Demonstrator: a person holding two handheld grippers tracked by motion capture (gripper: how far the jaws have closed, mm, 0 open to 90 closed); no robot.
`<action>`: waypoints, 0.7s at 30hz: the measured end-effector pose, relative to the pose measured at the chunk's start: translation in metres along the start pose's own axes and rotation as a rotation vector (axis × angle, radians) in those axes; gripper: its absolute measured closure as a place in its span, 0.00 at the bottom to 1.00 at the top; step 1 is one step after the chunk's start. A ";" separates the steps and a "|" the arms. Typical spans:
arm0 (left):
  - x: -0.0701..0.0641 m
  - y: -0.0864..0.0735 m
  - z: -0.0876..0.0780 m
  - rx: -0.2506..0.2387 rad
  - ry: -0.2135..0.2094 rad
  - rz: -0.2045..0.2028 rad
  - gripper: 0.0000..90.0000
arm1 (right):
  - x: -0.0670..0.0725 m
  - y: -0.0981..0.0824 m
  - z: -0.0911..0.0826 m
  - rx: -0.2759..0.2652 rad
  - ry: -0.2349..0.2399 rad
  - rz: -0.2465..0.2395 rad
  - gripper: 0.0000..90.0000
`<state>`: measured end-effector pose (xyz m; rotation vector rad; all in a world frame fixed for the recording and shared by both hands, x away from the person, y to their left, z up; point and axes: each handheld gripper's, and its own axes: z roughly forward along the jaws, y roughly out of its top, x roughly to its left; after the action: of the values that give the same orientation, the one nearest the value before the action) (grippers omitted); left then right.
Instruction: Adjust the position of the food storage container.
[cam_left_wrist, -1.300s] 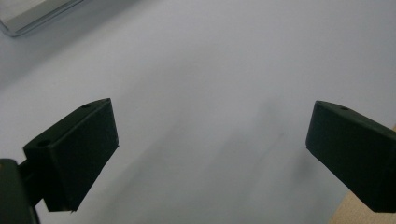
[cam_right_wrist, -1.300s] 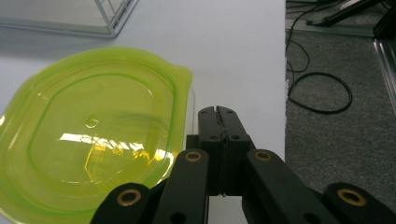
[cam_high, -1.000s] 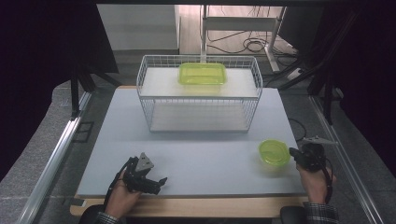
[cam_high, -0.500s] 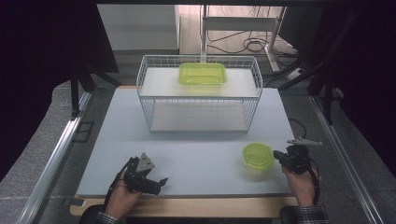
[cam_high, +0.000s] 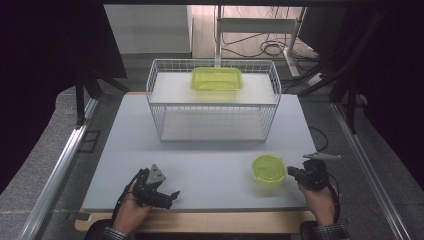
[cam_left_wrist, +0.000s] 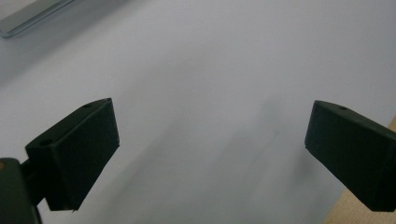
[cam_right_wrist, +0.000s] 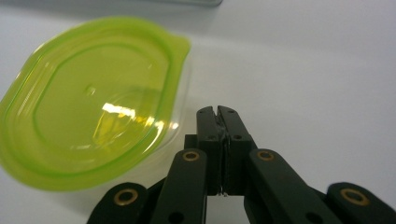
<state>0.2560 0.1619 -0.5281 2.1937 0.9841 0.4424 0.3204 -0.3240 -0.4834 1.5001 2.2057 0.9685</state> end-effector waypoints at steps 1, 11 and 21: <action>0.000 0.000 0.000 0.000 0.001 0.001 0.03 | 0.002 -0.001 0.001 0.010 0.010 -0.003 0.98; -0.001 0.000 0.000 0.004 0.002 0.007 0.03 | 0.022 -0.007 0.018 0.067 0.115 -0.010 0.98; -0.001 0.000 0.001 0.008 0.004 0.013 0.03 | 0.045 0.002 0.034 0.065 0.220 -0.025 0.98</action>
<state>0.2556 0.1607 -0.5286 2.2079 0.9763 0.4496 0.3235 -0.2705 -0.5008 1.4513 2.4233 1.1107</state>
